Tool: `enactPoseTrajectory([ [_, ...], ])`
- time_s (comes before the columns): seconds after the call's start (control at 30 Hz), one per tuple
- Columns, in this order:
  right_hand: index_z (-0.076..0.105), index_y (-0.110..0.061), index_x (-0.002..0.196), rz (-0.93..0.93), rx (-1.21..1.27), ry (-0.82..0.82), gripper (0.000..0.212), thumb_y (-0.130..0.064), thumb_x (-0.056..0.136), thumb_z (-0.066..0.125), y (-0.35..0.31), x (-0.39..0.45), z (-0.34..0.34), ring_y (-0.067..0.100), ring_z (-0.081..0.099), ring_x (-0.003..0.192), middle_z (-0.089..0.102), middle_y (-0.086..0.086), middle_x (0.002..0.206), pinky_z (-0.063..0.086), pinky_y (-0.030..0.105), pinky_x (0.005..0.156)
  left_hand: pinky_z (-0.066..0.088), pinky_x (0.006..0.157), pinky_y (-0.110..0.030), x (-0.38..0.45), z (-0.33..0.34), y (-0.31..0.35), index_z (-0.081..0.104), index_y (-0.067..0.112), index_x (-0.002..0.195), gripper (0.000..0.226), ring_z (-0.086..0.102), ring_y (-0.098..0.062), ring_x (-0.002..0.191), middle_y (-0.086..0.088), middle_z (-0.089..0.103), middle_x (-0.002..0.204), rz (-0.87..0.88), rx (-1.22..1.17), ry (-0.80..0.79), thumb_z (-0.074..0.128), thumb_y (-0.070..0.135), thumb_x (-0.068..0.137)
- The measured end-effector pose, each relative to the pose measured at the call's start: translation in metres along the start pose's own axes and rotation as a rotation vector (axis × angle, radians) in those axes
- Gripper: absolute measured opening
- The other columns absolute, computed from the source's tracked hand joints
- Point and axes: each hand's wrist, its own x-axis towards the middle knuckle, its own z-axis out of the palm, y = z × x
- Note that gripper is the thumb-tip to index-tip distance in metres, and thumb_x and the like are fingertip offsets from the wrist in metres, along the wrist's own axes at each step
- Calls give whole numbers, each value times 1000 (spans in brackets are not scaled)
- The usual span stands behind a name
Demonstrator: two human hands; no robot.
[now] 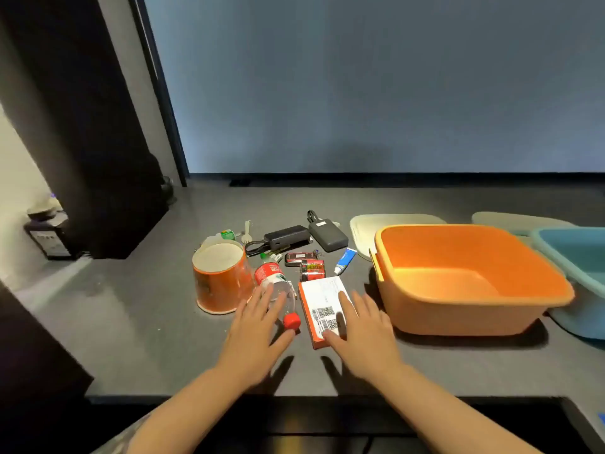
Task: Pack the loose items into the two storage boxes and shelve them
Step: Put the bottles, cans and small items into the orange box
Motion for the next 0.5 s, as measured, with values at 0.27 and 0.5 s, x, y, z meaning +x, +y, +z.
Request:
enactPoseTrajectory([
  [0.27,10,-24,151,73,97,-3,96,-69,75,50,-2,26,26,19,17,141,15,-5,156,21,35,113,-24,110,-42,38,21,-36,12,44,147,67,-21,-6,141,18,-6,155,439,165,-143,47,53,90],
  [0.5,17,-23,146,116,175,48,101,-69,66,59,-13,38,28,18,29,130,29,-2,144,32,33,103,-12,117,-37,53,23,-39,42,39,137,47,5,-6,144,18,20,152,500,114,-78,52,40,91],
])
